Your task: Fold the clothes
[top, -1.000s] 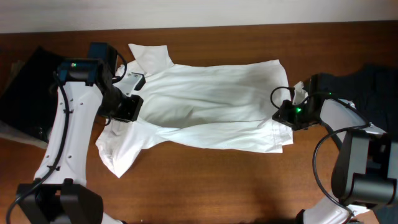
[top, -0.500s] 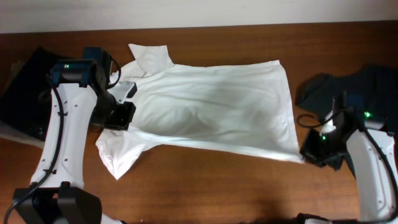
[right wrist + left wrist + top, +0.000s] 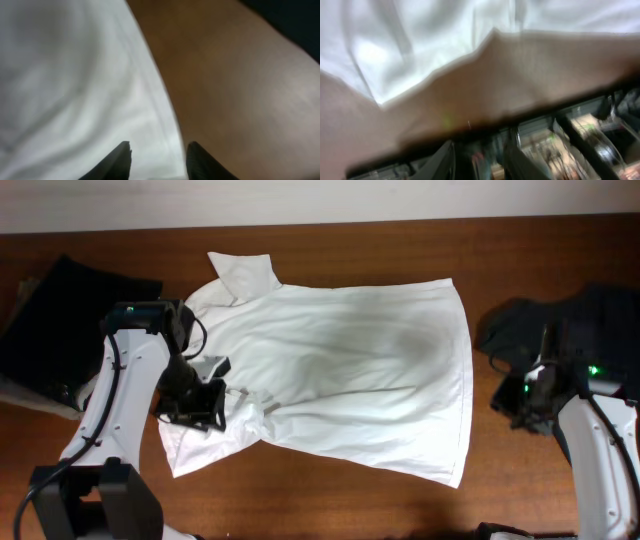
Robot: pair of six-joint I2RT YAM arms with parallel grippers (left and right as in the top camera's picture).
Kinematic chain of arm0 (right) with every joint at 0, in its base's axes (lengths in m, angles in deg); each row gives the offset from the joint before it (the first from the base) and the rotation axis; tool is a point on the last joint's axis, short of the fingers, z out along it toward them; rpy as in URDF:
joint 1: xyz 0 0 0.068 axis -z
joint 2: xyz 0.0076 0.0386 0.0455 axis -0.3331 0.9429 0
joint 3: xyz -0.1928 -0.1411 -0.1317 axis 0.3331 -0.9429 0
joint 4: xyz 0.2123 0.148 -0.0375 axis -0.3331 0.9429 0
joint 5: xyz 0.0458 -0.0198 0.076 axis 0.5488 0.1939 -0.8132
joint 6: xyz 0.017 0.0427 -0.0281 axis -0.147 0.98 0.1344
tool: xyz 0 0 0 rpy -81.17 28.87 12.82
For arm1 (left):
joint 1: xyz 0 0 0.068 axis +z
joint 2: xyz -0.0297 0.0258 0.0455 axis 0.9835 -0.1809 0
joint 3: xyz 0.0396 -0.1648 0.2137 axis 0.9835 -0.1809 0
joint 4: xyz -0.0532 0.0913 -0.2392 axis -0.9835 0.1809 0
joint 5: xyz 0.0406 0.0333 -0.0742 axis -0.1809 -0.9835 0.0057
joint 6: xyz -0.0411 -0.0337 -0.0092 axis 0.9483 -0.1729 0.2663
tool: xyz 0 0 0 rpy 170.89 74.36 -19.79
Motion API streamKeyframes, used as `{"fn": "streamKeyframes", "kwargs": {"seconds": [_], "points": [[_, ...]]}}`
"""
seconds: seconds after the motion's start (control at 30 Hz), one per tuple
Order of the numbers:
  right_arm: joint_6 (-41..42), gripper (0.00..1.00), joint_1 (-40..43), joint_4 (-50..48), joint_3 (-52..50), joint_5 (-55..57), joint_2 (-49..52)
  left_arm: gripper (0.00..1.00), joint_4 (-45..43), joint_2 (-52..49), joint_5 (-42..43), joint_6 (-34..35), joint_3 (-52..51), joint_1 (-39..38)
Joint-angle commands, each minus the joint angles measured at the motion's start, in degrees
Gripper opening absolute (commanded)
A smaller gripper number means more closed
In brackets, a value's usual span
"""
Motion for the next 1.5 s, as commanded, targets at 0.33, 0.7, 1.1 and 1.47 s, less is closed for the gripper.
{"fn": "streamKeyframes", "kwargs": {"seconds": [0.33, 0.7, 1.1, 1.47], "points": [[-5.1, 0.04, -4.4, -30.8, -0.1, -16.7, 33.2, 0.0, -45.6, -16.4, -5.2, -0.8, -0.6, 0.2], [1.3, 0.04, -3.7, -36.2, 6.0, -5.3, 42.8, 0.0, -71.6, -37.1, -1.5, 6.9, 2.0, 1.2], [-11.4, 0.18, -3.7, -0.8, 32.7, -9.1, 31.2, 0.11, -22.8, -37.5, -6.7, -1.1, 54.9, 1.5], [-7.7, 0.25, -3.8, 22.0, 32.1, -8.8, 8.3, 0.14, 8.2, -24.0, -9.7, -1.9, 70.2, 1.7]]}}
